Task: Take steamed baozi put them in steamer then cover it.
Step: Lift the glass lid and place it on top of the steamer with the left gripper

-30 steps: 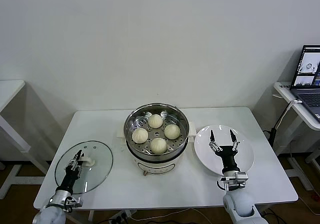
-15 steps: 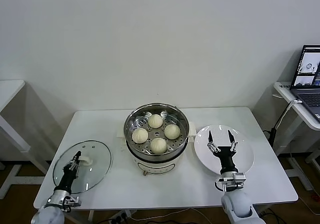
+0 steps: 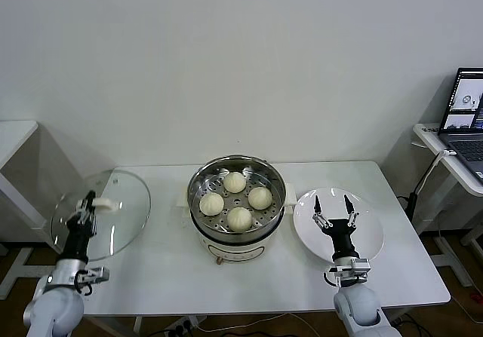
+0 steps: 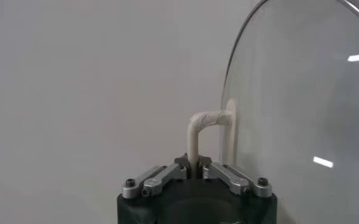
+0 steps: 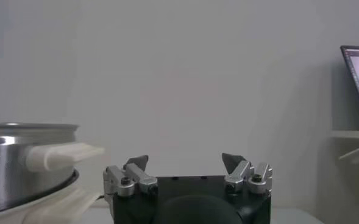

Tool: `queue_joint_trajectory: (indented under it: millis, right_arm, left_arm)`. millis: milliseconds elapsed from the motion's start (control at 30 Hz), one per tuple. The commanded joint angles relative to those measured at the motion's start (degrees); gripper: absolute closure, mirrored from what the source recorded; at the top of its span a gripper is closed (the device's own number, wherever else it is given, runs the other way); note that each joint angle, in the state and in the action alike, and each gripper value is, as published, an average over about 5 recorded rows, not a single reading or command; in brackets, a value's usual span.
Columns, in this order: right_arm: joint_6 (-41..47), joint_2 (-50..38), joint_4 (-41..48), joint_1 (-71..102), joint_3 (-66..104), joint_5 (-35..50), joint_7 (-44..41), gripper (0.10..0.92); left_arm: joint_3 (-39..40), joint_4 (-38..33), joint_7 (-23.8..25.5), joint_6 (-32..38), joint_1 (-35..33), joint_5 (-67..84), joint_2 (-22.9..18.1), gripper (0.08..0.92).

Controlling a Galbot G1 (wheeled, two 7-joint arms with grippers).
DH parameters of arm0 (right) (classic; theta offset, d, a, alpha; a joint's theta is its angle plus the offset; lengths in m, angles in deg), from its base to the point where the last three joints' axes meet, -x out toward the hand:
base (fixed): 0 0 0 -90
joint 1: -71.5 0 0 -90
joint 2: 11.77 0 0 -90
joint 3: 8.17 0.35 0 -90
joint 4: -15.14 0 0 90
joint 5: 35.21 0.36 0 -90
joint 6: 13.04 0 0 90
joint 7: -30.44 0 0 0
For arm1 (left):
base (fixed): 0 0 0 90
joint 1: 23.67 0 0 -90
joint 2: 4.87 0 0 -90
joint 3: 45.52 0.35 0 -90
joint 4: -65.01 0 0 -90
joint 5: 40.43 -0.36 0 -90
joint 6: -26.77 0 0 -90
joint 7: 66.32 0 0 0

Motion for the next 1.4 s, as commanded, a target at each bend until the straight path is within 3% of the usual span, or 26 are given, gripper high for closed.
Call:
queue_joint_trajectory:
  millis: [33, 233, 467, 767, 1067, 1400]
  right_arm:
    - [0.8, -0.1, 0.0, 0.0, 0.3, -0.1, 0.6, 0.203]
    - [2.6, -0.4, 0.1, 0.0, 0.6, -0.2, 1.0, 0.203]
    - [3.0, -0.1, 0.7, -0.3, 1.2, -0.8, 1.1, 0.203]
    - [2.9, 0.3, 1.9, -1.0, 1.3, -1.3, 1.0, 0.203]
    - [2.8, 0.6, 2.7, -1.6, 1.4, -1.6, 1.0, 0.203]
    - [2.7, 0.5, 2.8, -1.5, 1.7, -1.7, 0.9, 0.203]
  left_arm:
    - [16.2, -25.8, 11.0, -19.3, 4.5, 2.6, -0.1, 0.808]
    - [31.2, -24.5, 15.4, -26.8, 11.1, -1.8, -4.5, 0.808]
    - [40.0, -19.6, 22.3, -32.3, 16.3, -8.5, -11.1, 0.808]
    - [42.7, -13.9, 29.9, -35.7, 19.4, -17.1, -17.8, 0.808]
    - [43.5, -8.1, 30.7, -35.8, 21.5, -21.4, -21.4, 0.808]
    - [43.5, -4.8, 30.8, -33.5, 21.2, -26.0, -21.9, 0.808]
